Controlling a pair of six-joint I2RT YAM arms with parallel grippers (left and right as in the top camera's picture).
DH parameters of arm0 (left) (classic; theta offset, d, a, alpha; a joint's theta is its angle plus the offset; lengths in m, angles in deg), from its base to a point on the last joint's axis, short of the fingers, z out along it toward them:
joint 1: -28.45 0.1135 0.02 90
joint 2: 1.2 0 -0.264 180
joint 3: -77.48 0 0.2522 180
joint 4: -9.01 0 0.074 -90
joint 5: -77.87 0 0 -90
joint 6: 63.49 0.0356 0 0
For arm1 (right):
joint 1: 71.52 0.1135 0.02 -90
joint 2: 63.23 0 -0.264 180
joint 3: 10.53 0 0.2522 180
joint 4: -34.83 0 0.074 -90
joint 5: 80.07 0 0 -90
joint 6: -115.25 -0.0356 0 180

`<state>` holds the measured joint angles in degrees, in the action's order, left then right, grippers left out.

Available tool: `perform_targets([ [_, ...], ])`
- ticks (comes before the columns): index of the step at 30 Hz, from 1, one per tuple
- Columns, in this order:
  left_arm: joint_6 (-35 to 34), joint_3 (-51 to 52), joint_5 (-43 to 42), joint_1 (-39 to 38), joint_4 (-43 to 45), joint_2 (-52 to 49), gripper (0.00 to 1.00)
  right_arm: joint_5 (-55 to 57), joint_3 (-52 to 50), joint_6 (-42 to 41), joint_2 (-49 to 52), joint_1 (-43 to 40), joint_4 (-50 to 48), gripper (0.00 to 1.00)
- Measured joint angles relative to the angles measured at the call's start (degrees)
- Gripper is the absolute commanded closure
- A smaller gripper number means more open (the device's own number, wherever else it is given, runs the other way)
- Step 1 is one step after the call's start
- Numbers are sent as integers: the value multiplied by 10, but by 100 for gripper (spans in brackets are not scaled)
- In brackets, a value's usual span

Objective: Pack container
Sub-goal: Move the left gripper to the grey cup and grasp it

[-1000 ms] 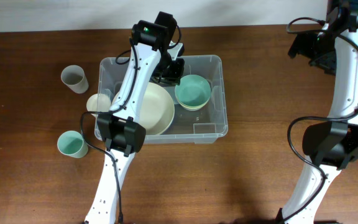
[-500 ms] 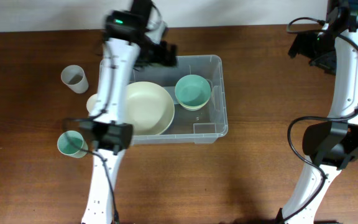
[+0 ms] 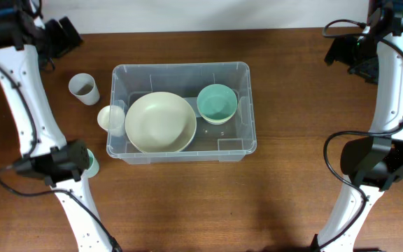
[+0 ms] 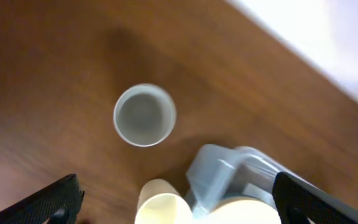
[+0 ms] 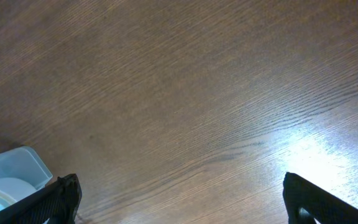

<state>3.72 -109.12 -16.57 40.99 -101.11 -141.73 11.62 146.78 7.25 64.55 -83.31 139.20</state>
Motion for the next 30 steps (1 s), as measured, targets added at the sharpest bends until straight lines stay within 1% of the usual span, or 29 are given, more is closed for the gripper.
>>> perform_targets([
  [5,-22,38,0,14,17,-64,1,0,0,0,0,0,0,1],
  [12,-60,42,0,39,14,-126,1,0,0,0,0,0,0,1],
  [20,-69,42,-1,43,8,-188,1,0,0,0,0,0,0,1],
  [21,-69,42,0,43,8,-198,9,0,0,0,0,0,0,1],
  [22,-69,42,-1,43,8,-205,25,0,0,0,0,0,0,1],
  [24,-72,43,-1,43,7,-213,70,0,0,0,0,0,0,1],
  [25,-74,43,-1,43,7,-214,87,0,0,0,0,0,0,1],
  [26,-73,43,-2,43,7,-214,99,0,0,0,0,0,0,1],
  [30,-73,43,-3,45,0,-214,99,0,0,0,0,0,0,1],
])
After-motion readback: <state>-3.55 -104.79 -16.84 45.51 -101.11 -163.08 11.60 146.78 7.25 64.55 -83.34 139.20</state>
